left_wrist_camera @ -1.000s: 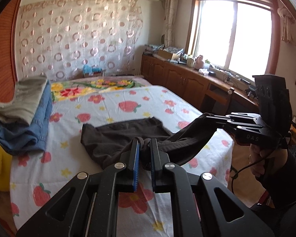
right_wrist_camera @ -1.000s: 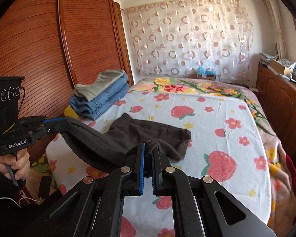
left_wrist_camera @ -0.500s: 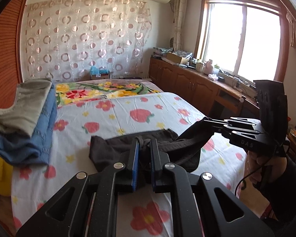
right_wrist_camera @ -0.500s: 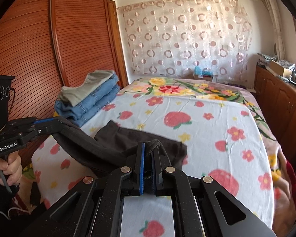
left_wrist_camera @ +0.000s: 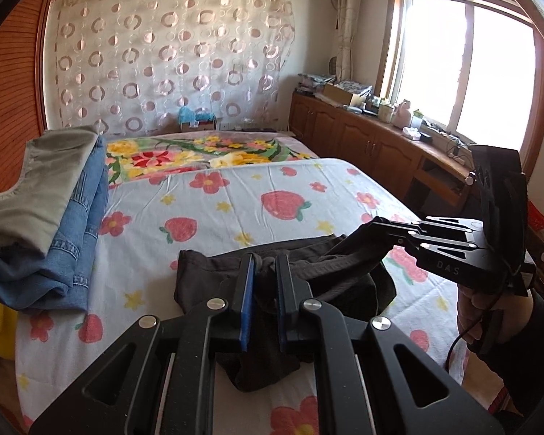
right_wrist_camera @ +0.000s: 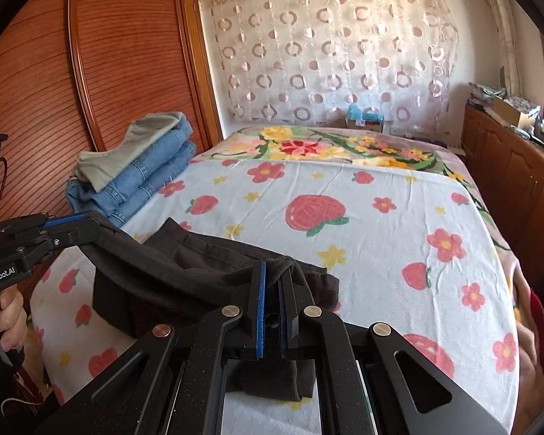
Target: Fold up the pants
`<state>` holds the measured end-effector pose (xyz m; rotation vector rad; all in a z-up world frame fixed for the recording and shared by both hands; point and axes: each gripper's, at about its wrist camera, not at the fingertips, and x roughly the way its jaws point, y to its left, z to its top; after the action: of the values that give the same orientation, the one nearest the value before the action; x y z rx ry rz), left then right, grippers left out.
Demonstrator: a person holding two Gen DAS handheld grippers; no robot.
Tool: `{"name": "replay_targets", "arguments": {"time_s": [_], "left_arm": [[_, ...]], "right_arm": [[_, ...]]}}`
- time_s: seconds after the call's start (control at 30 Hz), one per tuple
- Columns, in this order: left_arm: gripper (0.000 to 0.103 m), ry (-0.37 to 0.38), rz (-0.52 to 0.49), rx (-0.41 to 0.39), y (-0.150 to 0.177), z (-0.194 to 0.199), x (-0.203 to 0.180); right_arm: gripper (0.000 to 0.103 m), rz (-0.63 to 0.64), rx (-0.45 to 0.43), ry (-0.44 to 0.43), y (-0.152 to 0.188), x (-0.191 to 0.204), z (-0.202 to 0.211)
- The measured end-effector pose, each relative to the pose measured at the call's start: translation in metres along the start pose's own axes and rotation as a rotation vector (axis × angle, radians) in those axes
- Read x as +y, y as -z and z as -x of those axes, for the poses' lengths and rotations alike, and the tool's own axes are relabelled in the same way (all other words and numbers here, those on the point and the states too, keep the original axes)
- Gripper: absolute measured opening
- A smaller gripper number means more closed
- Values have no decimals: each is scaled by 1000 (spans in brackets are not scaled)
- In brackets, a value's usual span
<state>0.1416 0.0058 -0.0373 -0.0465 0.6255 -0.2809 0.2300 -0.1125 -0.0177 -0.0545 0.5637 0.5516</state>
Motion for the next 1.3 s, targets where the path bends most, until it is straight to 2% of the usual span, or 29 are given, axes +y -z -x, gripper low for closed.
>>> {"name": "replay_targets", "arguments": {"time_s": [0.03,0.13,0.23,0.27,0.33,0.4,0.43,0.57,0.67,0.83,0.97,1.1,1.2,1.3], "left_arm": [[12,-3,-3,4,1,0,0],[22,-9,-11,6,3,1,-2],[39,-15,-13,-4,4,3,-2],[49,-18,-13,-7,4,3,-1],[57,-15,-11,-4,6,3,1],[81,-4,-3,11,10,0,4],[82,-1,1,17,13,-2,6],[81,-10,18,50,21,-8,9],[82,-15,32,60,28,-7,11],[79,-7,44,72,39,-6,13],[63,5,51,105,49,-10,13],[48,23,54,128,60,-10,11],[40,23,52,144,65,-12,9],[39,24,52,154,69,-13,9]], "right_arm": [[5,0,4,1,-1,1,-3],[5,4,10,2,-2,0,-3],[5,4,15,2,-2,-2,-5],[5,5,15,1,-2,-1,-6],[5,7,17,1,-2,-2,-7],[5,10,17,-1,-1,-2,-6],[6,12,17,0,-2,-2,-7],[6,26,5,-1,-2,-3,-6],[19,27,11,1,-2,-5,-6],[29,21,6,10,1,-10,5],[30,15,18,3,6,-15,17],[30,-2,69,-16,22,-20,24],[30,1,103,-21,35,-20,27],[30,-7,127,-32,41,-21,26]]}}
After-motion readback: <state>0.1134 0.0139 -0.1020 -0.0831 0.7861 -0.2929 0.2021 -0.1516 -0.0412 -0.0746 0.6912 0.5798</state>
